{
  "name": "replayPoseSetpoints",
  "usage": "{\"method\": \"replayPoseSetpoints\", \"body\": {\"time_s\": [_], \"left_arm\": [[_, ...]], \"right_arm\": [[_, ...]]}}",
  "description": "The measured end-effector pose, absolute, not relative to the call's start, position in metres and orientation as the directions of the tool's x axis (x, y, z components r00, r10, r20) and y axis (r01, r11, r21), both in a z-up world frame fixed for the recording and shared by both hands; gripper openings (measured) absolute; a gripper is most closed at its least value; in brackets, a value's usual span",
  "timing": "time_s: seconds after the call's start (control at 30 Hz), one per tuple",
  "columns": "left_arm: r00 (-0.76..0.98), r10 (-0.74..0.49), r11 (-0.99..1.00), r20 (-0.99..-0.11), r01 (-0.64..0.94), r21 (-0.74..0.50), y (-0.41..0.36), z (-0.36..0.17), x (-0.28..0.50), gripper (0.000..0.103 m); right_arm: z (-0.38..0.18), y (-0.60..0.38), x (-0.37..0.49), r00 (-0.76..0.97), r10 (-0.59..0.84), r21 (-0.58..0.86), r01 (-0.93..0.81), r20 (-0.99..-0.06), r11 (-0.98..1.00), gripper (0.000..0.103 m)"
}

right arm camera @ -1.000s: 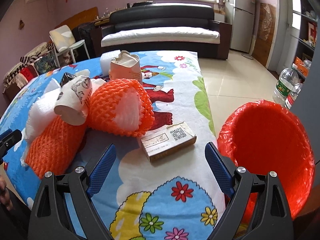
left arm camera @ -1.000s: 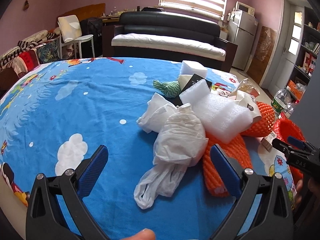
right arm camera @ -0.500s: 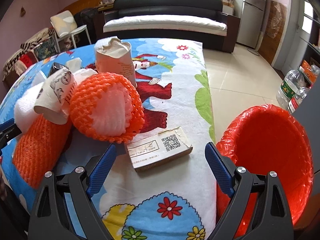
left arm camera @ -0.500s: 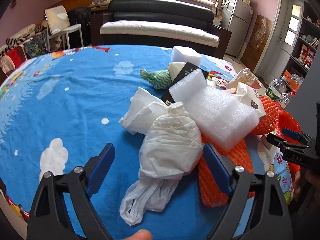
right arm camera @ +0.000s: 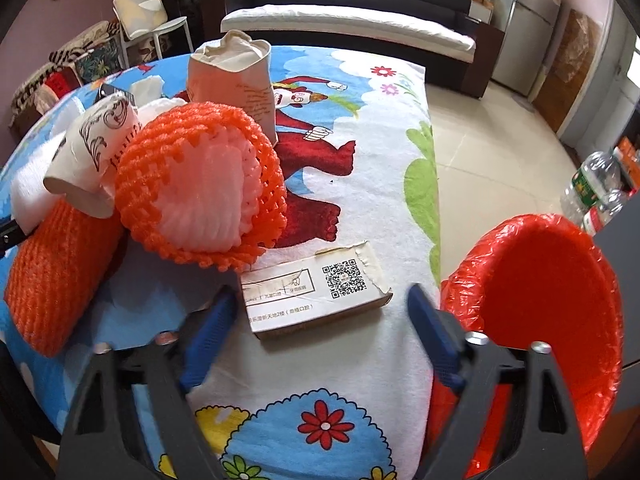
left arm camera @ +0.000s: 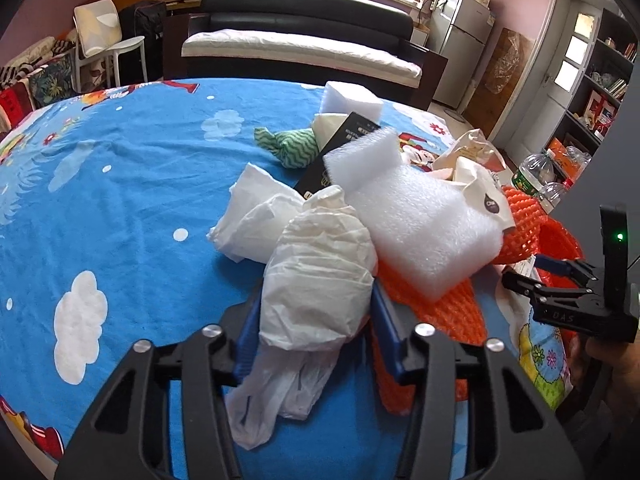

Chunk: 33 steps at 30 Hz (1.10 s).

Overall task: Collect trash
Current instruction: 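Grasp the white plastic bag with the left tool while the right tool grasps the small cardboard box, then carry the bag with the left tool while the right tool carries the box, both releasing into the red bin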

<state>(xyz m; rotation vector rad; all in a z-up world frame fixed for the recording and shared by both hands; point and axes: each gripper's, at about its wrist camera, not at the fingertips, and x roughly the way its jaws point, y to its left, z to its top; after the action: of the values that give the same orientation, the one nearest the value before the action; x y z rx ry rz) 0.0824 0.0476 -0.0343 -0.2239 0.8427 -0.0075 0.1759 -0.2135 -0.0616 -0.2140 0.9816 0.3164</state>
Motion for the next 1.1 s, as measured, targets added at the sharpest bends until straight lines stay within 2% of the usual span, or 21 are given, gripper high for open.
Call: {"method": "replayPoseSetpoints", "body": {"time_s": [0.33,0.67,0.83,1.1], "left_arm": [[0.731,-0.018,0.983,-0.682,-0.112,-0.146,0.045,-0.013,0.072,0.045],[0.788,0.061,0.986,-0.613,-0.145,-0.087,0.04,0.012,0.069,0.045],[0.817,0.074,0.989,-0.572,-0.135,-0.065,0.031,0.026,0.072,0.045],[0.855,0.034,0.995,-0.517,-0.076,-0.061,0.007,0.048,0.091,0.045]], "right_arm": [[-0.054,-0.215,0.168,0.522,0.199,-0.007,-0.365,-0.829,0.931,0.069],[-0.021,-0.237,0.144,0.641,0.217,0.02,-0.3,-0.736,0.954,0.069],[-0.004,-0.255,0.135,0.697,0.206,0.037,-0.249,-0.687,0.968,0.069],[0.006,-0.288,0.13,0.736,0.163,0.053,-0.171,-0.658,0.984,0.069]]}}
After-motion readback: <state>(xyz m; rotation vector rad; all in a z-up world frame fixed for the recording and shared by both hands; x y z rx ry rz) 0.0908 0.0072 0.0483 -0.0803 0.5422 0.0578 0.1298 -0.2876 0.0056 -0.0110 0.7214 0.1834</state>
